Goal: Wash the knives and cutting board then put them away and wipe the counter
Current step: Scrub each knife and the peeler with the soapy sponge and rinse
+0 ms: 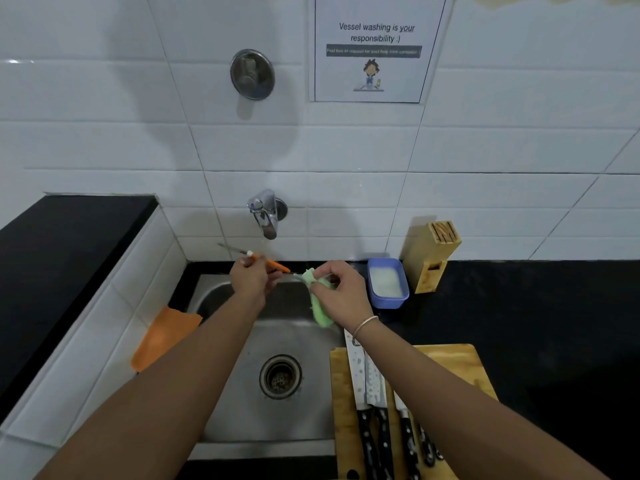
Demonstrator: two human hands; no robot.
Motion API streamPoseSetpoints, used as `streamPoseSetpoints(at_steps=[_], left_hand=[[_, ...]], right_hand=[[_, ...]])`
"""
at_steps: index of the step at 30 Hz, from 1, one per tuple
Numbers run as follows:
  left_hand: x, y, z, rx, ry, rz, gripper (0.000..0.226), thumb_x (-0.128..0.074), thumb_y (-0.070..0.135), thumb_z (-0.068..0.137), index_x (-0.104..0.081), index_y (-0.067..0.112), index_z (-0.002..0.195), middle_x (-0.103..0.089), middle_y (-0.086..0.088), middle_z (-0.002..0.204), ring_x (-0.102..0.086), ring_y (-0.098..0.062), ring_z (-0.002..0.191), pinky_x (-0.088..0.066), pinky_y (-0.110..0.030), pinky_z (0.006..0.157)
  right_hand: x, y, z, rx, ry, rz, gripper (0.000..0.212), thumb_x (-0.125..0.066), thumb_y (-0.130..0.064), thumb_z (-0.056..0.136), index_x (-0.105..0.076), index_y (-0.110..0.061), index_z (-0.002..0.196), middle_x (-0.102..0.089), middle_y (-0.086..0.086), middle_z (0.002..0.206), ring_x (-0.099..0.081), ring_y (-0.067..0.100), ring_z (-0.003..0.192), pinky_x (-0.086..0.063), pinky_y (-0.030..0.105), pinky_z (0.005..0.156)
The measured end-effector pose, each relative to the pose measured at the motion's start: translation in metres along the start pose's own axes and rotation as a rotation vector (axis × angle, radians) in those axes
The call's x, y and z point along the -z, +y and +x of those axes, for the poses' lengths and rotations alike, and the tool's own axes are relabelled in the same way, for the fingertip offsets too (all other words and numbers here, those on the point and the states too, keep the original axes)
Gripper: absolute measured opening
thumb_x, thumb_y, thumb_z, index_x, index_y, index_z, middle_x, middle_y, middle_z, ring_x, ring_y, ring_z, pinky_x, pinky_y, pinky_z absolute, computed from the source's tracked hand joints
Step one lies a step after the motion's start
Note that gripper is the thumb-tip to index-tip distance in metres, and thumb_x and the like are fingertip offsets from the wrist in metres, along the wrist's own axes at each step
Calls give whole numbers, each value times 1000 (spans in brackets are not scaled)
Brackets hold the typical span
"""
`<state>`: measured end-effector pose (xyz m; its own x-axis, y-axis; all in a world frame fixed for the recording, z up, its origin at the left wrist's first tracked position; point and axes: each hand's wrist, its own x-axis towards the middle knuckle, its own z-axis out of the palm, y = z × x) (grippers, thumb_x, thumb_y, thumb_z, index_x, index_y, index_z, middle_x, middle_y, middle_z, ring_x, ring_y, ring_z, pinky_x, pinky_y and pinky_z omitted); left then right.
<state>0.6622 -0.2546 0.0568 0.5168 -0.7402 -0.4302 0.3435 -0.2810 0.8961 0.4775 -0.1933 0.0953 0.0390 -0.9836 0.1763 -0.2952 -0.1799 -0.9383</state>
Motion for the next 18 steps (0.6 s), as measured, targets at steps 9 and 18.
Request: streamPoseSetpoints(at_steps=[9, 18], left_hand=[[0, 16, 11, 268, -56, -621, 32, -45, 18, 108, -58, 4, 82, -64, -3, 46, -60, -8, 36, -46, -13, 38], [0, 15, -12, 314, -198, -710, 21, -63, 14, 97, -61, 4, 79, -69, -8, 68, -63, -9, 45, -48, -14, 43]], right_hand=[[9, 4, 7, -65, 30, -34, 18, -76, -5, 79, -69, -21, 84, -68, -7, 95, -60, 2, 88, -49, 20, 84], [17, 4, -1, -61, 61, -61, 19, -76, -9, 81, -68, -26, 82, -68, -8, 93, -62, 10, 91, -52, 26, 83]])
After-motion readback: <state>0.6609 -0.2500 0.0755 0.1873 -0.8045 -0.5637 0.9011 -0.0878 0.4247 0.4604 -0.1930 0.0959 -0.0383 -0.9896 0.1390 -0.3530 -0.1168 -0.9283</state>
